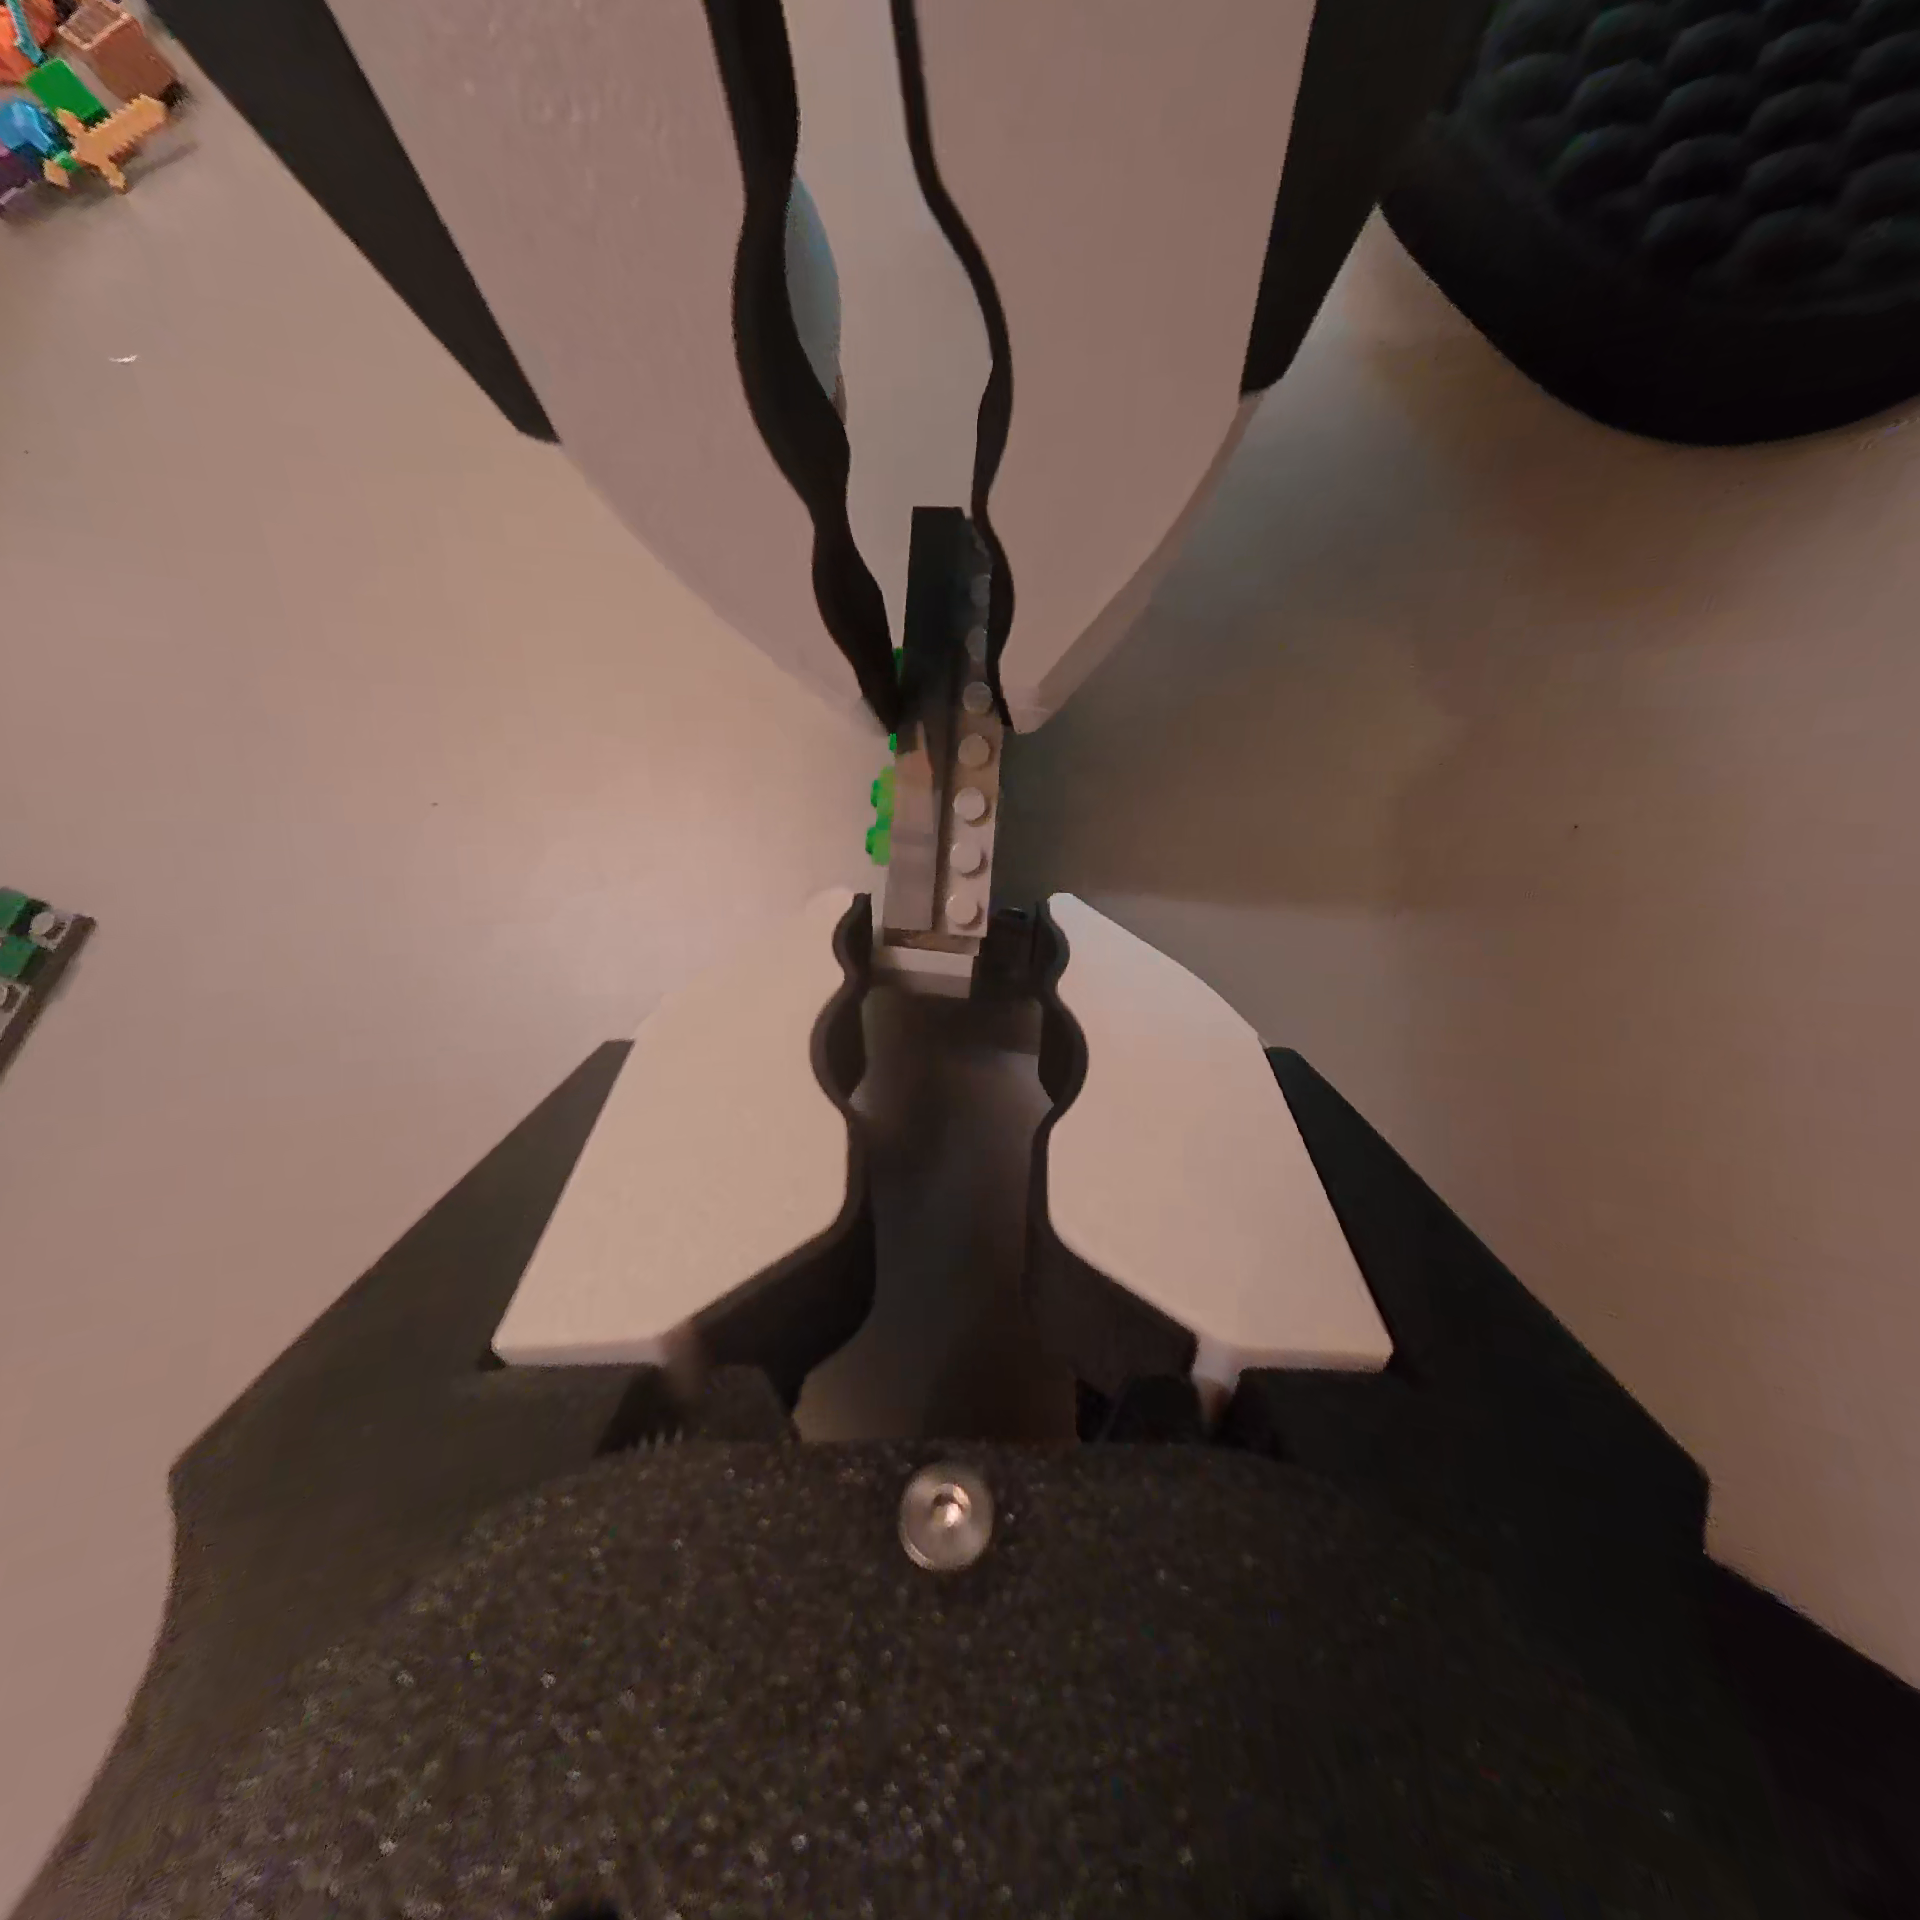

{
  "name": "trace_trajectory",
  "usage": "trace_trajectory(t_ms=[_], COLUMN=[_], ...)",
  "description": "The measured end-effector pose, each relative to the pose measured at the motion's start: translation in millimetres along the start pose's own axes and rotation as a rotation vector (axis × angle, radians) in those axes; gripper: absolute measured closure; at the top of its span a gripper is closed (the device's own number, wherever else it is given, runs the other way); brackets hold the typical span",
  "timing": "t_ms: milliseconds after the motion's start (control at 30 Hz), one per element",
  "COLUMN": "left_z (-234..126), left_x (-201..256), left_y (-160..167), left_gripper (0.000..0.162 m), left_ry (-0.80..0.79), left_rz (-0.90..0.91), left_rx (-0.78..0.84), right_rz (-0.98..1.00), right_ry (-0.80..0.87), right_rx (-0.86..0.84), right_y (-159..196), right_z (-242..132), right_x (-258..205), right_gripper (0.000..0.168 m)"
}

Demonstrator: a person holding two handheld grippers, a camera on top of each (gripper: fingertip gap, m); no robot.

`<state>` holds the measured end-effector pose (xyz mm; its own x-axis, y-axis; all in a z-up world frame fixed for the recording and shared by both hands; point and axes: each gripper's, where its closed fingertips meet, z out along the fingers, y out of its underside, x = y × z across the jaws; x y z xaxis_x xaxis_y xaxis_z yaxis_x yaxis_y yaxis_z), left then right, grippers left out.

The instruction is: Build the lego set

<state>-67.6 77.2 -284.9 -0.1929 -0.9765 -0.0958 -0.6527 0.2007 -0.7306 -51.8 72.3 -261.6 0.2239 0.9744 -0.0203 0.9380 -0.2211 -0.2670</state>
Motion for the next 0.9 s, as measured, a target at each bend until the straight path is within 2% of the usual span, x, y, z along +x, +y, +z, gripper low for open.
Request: trace_trajectory(t_ms=[600,800,900], left_z=[-1.0,-1.3,-1.2], left_x=[-3.1,-4.5,-4.8], left_y=[0.2,0.6,0.7], left_gripper=[0.134,0.134,0.134], left_ry=[-0.009,-0.011,-0.004], left_rz=[-0.023,-0.03,-0.036], left_rx=[0.007,0.011,0.014], right_rz=[0.004,-0.025,0.01], right_ry=[0.004,0.062,0.072], right_rx=[0.046,0.172,0.267], right_y=[-1.2,8.7,19.9], right_z=[-2.6,-20.9,-14.5], right_x=[6.1,8.5,2.4], right_gripper=[0.148,0.143,0.138])
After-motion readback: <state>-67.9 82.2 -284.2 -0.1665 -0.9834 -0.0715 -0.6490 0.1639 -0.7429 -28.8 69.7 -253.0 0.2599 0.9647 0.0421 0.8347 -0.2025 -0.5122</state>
